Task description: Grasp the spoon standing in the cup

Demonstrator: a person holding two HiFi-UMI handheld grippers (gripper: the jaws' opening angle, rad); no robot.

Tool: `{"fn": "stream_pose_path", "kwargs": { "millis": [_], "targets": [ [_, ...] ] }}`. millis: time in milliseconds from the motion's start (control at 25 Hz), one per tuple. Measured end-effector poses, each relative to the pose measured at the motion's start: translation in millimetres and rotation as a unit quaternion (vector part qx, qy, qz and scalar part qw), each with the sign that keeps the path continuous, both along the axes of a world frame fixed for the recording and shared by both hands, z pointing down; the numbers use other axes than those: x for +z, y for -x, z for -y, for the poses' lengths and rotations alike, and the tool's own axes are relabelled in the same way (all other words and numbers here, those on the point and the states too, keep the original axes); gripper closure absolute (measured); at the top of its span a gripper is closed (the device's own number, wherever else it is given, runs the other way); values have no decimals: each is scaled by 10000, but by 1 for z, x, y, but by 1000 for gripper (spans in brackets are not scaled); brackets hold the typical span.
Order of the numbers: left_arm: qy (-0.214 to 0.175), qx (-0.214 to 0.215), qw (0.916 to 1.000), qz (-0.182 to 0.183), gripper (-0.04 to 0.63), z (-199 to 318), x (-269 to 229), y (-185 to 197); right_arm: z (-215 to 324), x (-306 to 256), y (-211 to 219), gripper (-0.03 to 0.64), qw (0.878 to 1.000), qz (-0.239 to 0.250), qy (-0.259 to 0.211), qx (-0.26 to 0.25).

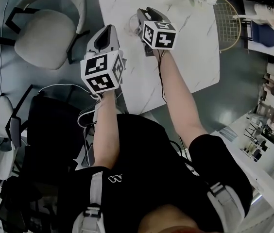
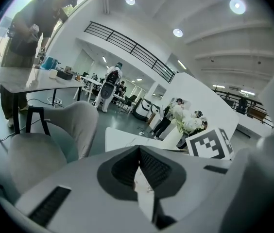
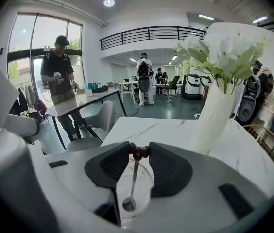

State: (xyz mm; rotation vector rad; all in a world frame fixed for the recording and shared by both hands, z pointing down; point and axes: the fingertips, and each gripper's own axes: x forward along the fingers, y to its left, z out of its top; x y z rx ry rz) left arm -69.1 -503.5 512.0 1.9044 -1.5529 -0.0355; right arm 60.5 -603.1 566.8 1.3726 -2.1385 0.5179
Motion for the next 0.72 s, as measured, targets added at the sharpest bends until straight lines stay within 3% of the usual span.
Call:
{"fn": "stream_pose_path", "kwargs": {
  "millis": [320, 720],
  "targets": [
    [-11, -14, 10000, -89, 581, -3, 0, -4, -8, -14, -3, 488, 9993, 326, -173, -61],
    [-383, 76, 9992, 93, 581, -27, -40, -23, -37, -85, -15, 488, 9912, 886, -972, -115]
  ]
}}
